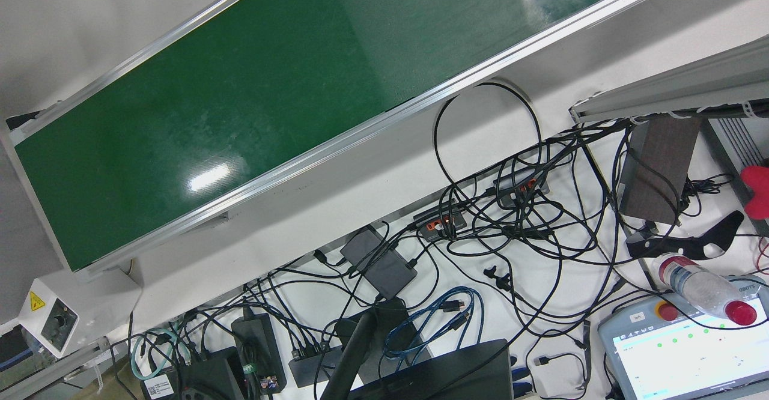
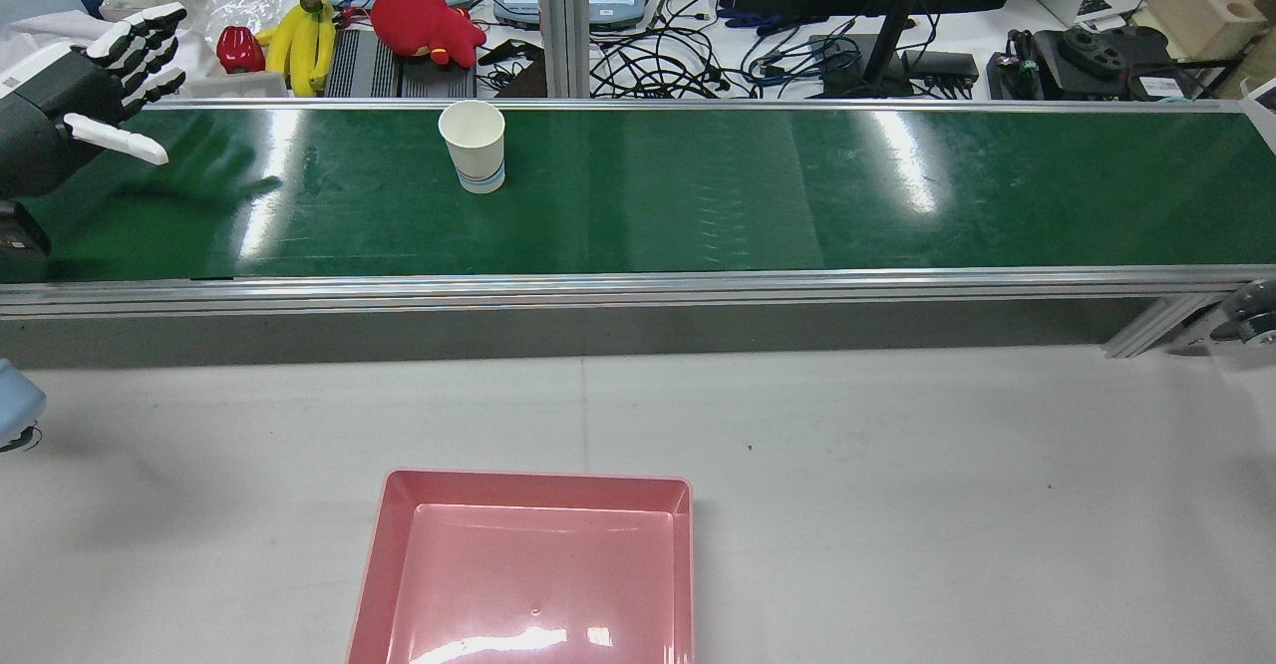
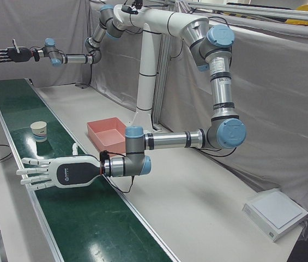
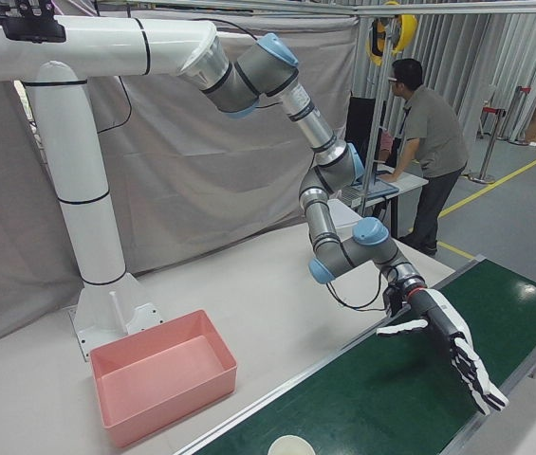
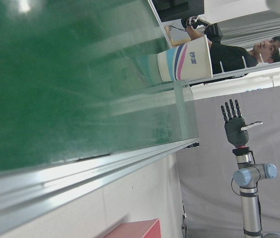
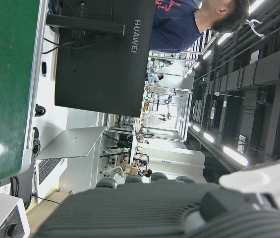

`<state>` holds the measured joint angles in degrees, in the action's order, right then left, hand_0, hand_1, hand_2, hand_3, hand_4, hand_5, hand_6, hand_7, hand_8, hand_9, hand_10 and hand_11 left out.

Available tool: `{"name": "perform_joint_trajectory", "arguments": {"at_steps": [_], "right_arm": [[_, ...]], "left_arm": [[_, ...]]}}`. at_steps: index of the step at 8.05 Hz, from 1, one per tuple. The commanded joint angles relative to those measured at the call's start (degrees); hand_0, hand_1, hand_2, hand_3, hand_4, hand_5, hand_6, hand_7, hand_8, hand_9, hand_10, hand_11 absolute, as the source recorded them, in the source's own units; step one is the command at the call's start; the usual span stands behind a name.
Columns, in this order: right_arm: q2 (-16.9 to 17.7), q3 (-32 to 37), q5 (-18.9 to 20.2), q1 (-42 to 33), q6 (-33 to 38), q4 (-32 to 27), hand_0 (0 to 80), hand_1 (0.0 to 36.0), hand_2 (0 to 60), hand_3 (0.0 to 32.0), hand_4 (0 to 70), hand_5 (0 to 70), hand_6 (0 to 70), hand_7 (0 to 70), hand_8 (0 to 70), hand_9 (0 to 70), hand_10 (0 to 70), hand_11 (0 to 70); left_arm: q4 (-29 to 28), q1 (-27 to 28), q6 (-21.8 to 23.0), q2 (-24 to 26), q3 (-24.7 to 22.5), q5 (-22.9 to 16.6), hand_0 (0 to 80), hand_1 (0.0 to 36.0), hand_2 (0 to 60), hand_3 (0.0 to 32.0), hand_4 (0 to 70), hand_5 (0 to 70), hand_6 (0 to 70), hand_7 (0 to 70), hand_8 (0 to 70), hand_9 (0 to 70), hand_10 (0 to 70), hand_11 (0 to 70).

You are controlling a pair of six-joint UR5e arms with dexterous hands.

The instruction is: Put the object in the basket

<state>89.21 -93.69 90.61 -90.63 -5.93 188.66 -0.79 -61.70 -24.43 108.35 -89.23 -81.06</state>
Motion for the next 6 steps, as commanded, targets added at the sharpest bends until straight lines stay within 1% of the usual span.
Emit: {"name": "perform_joint_trajectory", "arguments": {"at_steps": [1, 3, 4, 5, 6], "right_arm": [[0.00, 0.00, 0.00, -0.07, -0.05, -0.05, 0.0, 0.0, 0.0, 0.0, 0.0, 0.0, 0.0, 0.0, 0.0, 0.0, 0.0, 0.0], [0.00, 0.00, 0.00, 0.01, -0.05, -0.05, 0.0, 0.0, 0.0, 0.0, 0.0, 0.0, 0.0, 0.0, 0.0, 0.0, 0.0, 0.0], [0.00, 0.00, 0.00, 0.01, 0.04, 0.04, 0.0, 0.0, 0.0, 0.0, 0.0, 0.0, 0.0, 0.0, 0.0, 0.0, 0.0, 0.0], [0.00, 0.00, 0.00, 0.01, -0.05, -0.05, 0.0, 0.0, 0.0, 0.0, 0.0, 0.0, 0.0, 0.0, 0.0, 0.0, 0.0, 0.0], [0.00, 0.00, 0.00, -0.07, 0.04, -0.05, 0.0, 0.0, 0.0, 0.0, 0.0, 0.0, 0.0, 0.0, 0.0, 0.0, 0.0, 0.0]], "left_arm": [[-1.50, 0.44, -0.26, -0.85, -0.06, 3.10, 55.3, 11.6, 0.0, 11.0, 0.0, 17.7, 0.0, 0.0, 0.0, 0.0, 2.7, 6.1], [-1.50, 0.44, -1.66, -0.86, -0.06, 3.10, 55.8, 11.8, 0.0, 11.0, 0.0, 17.8, 0.0, 0.0, 0.0, 0.0, 2.4, 5.6], [-1.33, 0.44, -2.28, -0.77, -0.15, 2.93, 56.3, 12.0, 0.0, 9.6, 0.0, 18.5, 0.0, 0.0, 0.0, 0.0, 2.3, 5.6], [-0.11, 0.44, -2.28, -0.33, -0.59, 2.84, 57.1, 12.7, 0.0, 9.0, 0.0, 19.0, 0.0, 0.0, 0.0, 0.0, 2.3, 5.6], [1.30, 0.44, -2.46, -0.42, -1.29, 2.84, 56.9, 11.8, 0.0, 8.2, 0.0, 19.6, 0.0, 0.0, 0.0, 0.0, 2.3, 5.6]]}}
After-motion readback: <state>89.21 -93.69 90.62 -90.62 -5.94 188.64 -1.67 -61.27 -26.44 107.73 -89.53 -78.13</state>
